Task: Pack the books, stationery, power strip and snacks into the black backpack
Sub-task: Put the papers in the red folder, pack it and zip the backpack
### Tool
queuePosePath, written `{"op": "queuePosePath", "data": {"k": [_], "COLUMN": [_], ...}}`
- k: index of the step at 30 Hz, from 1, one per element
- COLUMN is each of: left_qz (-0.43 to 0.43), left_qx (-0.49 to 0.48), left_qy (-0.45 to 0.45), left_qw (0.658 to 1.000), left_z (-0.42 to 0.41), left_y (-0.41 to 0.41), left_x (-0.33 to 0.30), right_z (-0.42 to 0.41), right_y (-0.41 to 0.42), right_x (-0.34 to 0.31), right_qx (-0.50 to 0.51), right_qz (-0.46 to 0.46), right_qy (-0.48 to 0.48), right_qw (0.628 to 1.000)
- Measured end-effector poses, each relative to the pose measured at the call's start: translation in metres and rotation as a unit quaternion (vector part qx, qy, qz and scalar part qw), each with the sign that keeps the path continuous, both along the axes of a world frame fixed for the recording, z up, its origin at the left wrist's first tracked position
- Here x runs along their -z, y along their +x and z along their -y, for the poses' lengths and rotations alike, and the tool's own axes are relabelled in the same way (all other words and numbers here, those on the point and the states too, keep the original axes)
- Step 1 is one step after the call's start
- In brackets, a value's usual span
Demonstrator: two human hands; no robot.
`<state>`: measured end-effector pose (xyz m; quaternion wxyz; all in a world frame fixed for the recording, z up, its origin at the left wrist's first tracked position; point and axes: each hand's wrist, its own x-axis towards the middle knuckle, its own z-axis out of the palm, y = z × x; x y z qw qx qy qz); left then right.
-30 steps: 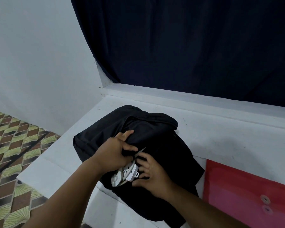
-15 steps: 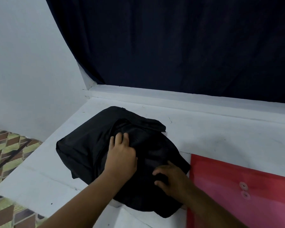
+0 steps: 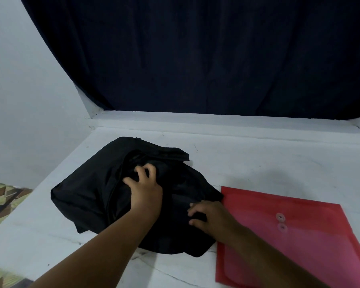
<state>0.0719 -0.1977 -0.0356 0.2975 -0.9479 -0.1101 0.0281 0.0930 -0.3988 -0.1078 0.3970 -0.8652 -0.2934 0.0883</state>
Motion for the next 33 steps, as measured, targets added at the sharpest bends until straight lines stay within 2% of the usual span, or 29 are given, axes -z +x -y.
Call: {"op": "queuePosePath", "data": {"k": [4, 8, 14, 16, 18, 19, 21, 23, 26, 28, 29, 33], "left_qz": [0.006, 0.023, 0.087, 0.152, 0.231, 0.243, 0.229, 0.178, 0.017, -0.072, -0.089, -0.086], "left_qx": [0.002, 0.015, 0.024, 0.05, 0.089, 0.108, 0.158, 0.193, 0.189, 0.157, 0.15, 0.154], "left_qy": [-0.018, -0.048, -0.133, -0.216, -0.317, -0.36, -0.412, -0.46, -0.534, -0.506, -0.489, -0.491], "left_qw": [1.0, 0.998, 0.987, 0.963, 0.915, 0.894, 0.867, 0.848, 0.824, 0.845, 0.855, 0.853], "left_z": [-0.005, -0.009, -0.007, 0.004, 0.023, 0.037, 0.065, 0.09, 0.113, 0.119, 0.119, 0.115], "left_y": [-0.006, -0.012, -0.018, -0.014, -0.01, -0.01, -0.012, -0.018, -0.024, -0.023, -0.021, -0.015], "left_x": [-0.005, -0.004, 0.009, 0.012, 0.015, 0.017, 0.017, 0.017, 0.022, 0.027, 0.031, 0.042], "right_z": [0.003, 0.016, 0.054, 0.069, 0.088, 0.099, 0.121, 0.142, 0.172, 0.186, 0.189, 0.199], "right_y": [-0.005, -0.014, -0.033, -0.04, -0.047, -0.05, -0.057, -0.064, -0.077, -0.086, -0.09, -0.095], "right_x": [-0.009, -0.02, -0.024, -0.019, -0.012, -0.008, -0.003, -0.001, -0.005, -0.01, -0.014, -0.03], "right_qx": [-0.005, 0.031, 0.171, 0.213, 0.254, 0.279, 0.336, 0.399, 0.513, 0.566, 0.579, 0.623], "right_qz": [0.018, 0.022, 0.047, 0.066, 0.065, 0.063, 0.083, 0.084, -0.034, -0.117, -0.134, -0.168], "right_qy": [0.0, 0.032, 0.114, 0.097, 0.065, 0.047, 0.008, -0.044, -0.185, -0.215, -0.213, -0.202], "right_qw": [1.0, 0.999, 0.978, 0.97, 0.963, 0.957, 0.938, 0.912, 0.837, 0.787, 0.775, 0.736]}}
